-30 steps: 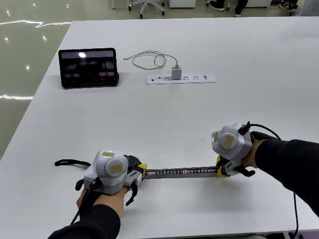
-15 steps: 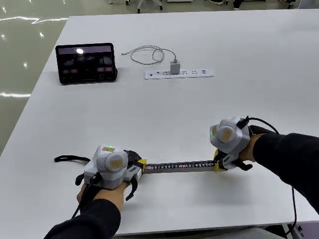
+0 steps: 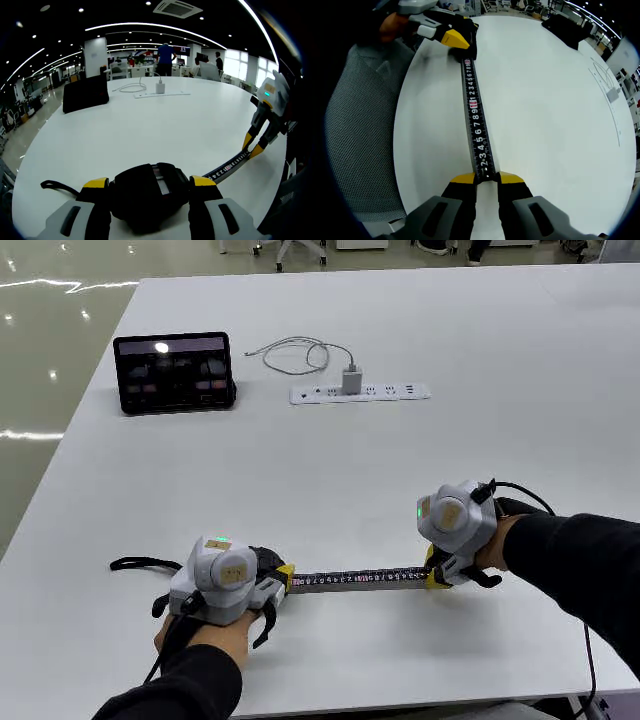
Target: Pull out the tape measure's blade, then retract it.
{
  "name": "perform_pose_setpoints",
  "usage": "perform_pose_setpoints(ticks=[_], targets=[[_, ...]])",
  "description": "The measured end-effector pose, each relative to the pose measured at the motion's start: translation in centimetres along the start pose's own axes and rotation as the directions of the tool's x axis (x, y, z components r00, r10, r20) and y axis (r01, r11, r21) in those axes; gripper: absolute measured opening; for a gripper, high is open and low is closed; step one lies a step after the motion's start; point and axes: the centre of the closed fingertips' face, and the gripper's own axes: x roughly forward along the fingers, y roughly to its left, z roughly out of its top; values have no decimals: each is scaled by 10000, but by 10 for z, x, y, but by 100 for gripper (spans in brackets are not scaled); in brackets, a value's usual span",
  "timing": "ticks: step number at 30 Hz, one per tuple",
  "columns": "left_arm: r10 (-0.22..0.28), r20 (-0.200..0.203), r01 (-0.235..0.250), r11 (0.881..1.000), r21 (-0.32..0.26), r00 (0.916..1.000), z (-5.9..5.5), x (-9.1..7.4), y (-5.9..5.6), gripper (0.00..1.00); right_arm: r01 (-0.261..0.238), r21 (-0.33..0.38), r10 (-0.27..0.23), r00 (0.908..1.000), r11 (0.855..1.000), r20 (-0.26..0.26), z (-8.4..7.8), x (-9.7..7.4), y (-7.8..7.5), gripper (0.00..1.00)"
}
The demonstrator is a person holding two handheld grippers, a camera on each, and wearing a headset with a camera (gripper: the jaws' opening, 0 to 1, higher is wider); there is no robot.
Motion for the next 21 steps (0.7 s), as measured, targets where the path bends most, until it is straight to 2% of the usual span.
perform_pose_setpoints(ticks=[21], targets=[[-27, -16, 27, 10000, -33, 10000, 0, 0, 0, 58, 19, 31, -20, 9997, 10000, 226, 12, 5, 1, 11]])
